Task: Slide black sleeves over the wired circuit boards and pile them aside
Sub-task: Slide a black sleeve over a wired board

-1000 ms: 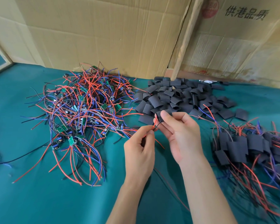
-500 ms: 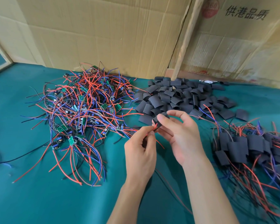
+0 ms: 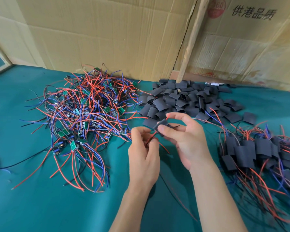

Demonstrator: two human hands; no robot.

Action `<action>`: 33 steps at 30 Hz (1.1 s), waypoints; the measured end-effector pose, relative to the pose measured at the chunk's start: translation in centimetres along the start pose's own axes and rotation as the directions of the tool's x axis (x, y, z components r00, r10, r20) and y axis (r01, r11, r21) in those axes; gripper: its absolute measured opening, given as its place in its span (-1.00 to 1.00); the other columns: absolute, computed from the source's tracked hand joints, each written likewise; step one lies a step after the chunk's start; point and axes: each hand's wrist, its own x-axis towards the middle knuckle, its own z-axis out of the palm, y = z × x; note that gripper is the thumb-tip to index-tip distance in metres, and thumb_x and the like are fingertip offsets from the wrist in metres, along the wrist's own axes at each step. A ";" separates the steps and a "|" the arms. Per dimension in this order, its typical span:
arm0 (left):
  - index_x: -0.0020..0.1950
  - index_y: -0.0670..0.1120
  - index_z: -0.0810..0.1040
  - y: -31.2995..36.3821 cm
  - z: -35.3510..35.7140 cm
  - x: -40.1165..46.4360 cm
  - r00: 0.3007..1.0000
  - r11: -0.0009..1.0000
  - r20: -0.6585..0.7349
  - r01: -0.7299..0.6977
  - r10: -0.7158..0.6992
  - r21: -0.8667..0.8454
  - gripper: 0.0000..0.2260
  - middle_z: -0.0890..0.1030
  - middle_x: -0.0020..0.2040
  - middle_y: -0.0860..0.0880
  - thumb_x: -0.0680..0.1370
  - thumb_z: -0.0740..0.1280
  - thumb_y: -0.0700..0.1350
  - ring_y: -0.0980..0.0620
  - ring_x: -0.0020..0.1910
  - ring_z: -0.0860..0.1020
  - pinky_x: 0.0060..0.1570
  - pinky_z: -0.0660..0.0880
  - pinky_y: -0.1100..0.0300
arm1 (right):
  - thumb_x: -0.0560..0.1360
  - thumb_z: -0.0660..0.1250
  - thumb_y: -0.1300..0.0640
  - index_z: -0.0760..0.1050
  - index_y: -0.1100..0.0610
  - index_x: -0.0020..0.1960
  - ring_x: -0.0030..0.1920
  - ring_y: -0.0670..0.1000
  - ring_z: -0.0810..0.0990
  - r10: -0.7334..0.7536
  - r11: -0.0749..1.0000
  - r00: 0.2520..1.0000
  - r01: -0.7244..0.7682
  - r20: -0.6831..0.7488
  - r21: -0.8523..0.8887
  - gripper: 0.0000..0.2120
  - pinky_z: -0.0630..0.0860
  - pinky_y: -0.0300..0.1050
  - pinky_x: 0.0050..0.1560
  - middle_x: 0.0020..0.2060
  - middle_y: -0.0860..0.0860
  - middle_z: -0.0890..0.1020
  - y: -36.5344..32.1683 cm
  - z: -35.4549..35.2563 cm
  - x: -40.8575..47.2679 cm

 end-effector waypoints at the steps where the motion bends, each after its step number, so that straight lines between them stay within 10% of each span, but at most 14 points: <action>1: 0.00 0.06 0.45 0.1 0.1 0.0 0.999 1.000 0.033 -0.013 0.012 0.022 -0.90 0.60 -0.20 0.14 0.52 0.27 -0.10 0.04 -0.25 0.55 -0.17 0.50 0.24 | 0.38 0.52 0.45 0.61 0.11 0.03 -0.10 0.17 0.71 -0.008 0.997 0.999 0.011 -0.044 0.074 -0.66 0.65 0.08 0.11 -0.15 0.21 0.73 -0.1 -0.3 0.2; 11: 0.17 0.04 0.60 0.2 0.5 -0.1 0.990 0.977 0.130 -0.083 0.059 0.194 -0.81 0.60 -0.15 0.12 0.61 0.36 -0.21 0.09 -0.33 0.53 -0.22 0.49 0.21 | 0.49 0.42 0.41 0.51 0.14 0.01 -0.09 0.05 0.76 0.041 0.830 0.978 0.081 -0.206 0.552 -0.77 0.67 -0.13 -0.04 -0.16 0.09 0.73 -0.9 -2.5 0.9; 24: 0.18 -0.03 0.68 0.4 0.2 0.0 0.986 0.962 0.057 -0.168 0.159 0.216 -0.77 0.59 -0.17 0.07 0.57 0.41 -0.26 0.17 -0.26 0.52 -0.20 0.36 0.50 | 0.40 0.53 0.40 0.49 0.13 0.21 -0.14 0.10 0.71 0.056 0.980 0.990 -0.031 -0.126 0.196 -0.53 0.68 -0.04 0.01 -0.07 0.19 0.75 0.0 -0.6 0.5; 33: -0.07 -0.03 0.64 -0.4 -0.2 0.3 0.999 0.999 -0.025 0.049 -0.049 0.012 -0.86 0.70 -0.18 0.13 0.50 0.51 -0.25 0.14 -0.19 0.68 -0.08 0.59 0.28 | 0.25 0.59 0.15 0.59 0.05 0.14 -0.06 0.06 0.76 0.009 0.988 0.999 -0.001 0.050 -0.155 -0.53 0.61 -0.05 0.09 -0.09 0.05 0.78 0.3 -0.6 0.2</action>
